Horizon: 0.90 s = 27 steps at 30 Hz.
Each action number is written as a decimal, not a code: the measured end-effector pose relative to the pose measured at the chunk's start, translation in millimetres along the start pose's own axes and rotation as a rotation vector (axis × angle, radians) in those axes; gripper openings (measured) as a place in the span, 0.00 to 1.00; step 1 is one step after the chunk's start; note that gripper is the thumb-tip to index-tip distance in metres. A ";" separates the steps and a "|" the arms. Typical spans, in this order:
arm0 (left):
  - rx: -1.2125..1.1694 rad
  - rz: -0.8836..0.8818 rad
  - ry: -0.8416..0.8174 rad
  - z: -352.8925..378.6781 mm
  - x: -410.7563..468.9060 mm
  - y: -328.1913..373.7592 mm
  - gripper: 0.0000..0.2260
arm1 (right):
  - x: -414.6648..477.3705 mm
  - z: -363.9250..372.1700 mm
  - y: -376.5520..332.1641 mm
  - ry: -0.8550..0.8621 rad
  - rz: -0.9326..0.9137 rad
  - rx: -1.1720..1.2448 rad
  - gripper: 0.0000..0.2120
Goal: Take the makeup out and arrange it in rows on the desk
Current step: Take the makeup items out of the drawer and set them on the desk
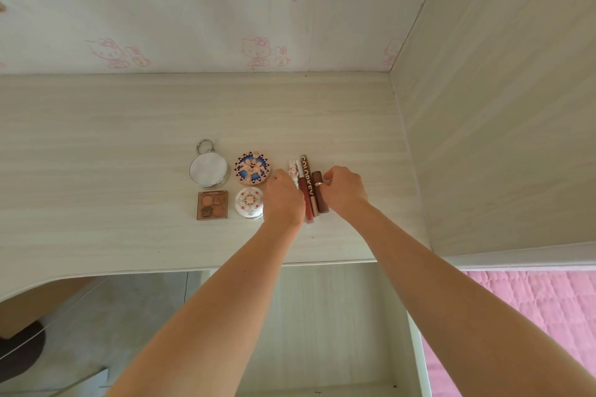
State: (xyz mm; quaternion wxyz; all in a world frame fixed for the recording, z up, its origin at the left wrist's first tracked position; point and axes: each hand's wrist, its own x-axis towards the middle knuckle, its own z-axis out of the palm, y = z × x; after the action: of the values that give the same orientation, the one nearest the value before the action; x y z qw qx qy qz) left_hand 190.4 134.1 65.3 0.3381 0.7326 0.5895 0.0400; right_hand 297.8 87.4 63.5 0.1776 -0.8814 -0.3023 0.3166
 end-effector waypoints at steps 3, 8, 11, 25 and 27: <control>0.019 0.043 0.020 -2.4 -10.5 -2.5 0.08 | -8.1 -4.4 5.8 -0.006 0.014 0.018 0.13; 0.039 0.165 0.054 -7.6 -41.8 -10.9 0.09 | -37.3 -11.4 27.4 -0.045 -0.079 -0.050 0.17; 0.100 0.233 0.088 -10.0 -71.5 -22.5 0.10 | -67.0 -12.5 41.6 -0.049 -0.205 -0.137 0.18; 0.385 0.454 0.005 44.2 -242.1 -127.4 0.20 | -221.5 36.2 143.0 -0.049 -0.525 -0.318 0.18; 0.420 0.465 -0.056 51.5 -261.2 -144.4 0.21 | -235.6 44.9 159.1 -0.069 -0.545 -0.336 0.19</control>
State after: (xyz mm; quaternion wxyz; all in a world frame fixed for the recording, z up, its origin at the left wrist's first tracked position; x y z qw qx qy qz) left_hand 14.3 -110.6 36.2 0.1774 0.9022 0.3921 -0.0265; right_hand 189.5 -179.2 56.4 0.0976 -0.7736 -0.5812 0.2329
